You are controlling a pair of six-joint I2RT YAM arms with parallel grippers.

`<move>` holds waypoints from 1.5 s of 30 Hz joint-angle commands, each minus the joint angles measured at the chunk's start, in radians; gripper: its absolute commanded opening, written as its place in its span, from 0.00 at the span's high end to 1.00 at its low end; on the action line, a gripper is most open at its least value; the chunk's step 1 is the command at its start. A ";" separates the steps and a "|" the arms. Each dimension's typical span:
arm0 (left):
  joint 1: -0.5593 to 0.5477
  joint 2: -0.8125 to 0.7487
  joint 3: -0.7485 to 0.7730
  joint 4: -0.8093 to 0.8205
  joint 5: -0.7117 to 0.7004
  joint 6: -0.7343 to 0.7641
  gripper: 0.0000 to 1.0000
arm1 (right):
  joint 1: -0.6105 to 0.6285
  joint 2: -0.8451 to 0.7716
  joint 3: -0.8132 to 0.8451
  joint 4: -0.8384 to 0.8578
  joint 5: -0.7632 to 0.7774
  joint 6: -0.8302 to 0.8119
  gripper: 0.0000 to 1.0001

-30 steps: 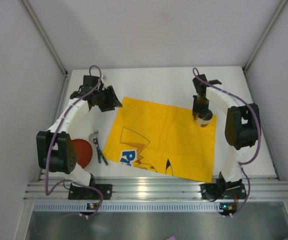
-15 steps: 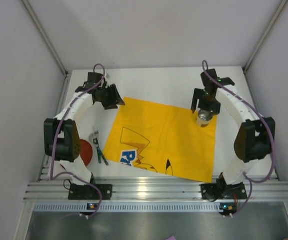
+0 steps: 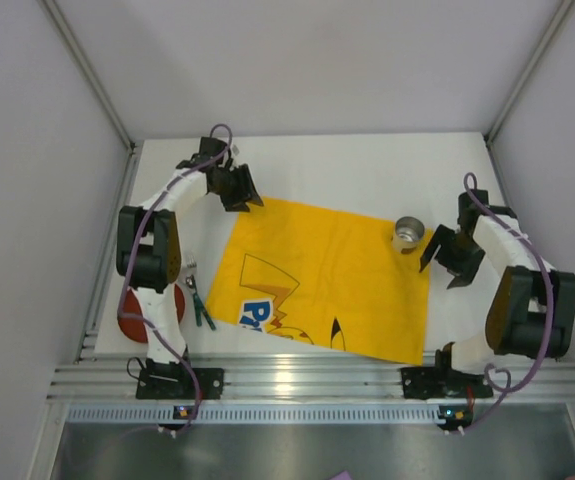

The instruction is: Set the dinner table for one person

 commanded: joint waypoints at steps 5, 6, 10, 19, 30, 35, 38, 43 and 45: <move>0.004 0.126 0.214 -0.061 -0.060 0.038 0.47 | -0.057 0.147 0.103 0.150 -0.031 -0.044 0.30; 0.004 0.135 0.223 -0.065 -0.063 0.042 0.47 | -0.057 0.185 0.112 0.158 -0.031 -0.047 0.30; 0.007 0.172 0.244 -0.084 -0.078 0.051 0.47 | -0.055 0.270 0.135 0.207 -0.034 -0.053 0.36; 0.017 0.185 0.176 -0.097 -0.103 0.080 0.64 | -0.031 0.432 0.181 0.262 -0.064 -0.072 0.82; 0.086 0.191 0.155 -0.117 -0.167 0.058 1.00 | -0.021 0.578 0.370 0.227 -0.071 -0.075 1.00; 0.135 0.178 0.165 -0.122 -0.219 0.043 1.00 | -0.015 0.648 0.508 0.188 -0.083 -0.076 1.00; 0.156 0.175 0.170 -0.125 -0.236 0.037 1.00 | -0.009 0.694 0.592 0.161 -0.091 -0.079 1.00; 0.162 0.151 0.184 -0.137 -0.250 0.032 1.00 | 0.003 0.731 0.665 0.136 -0.091 -0.081 1.00; 0.161 0.111 0.172 -0.143 -0.268 0.014 1.00 | 0.011 0.722 0.657 0.136 -0.089 -0.084 0.98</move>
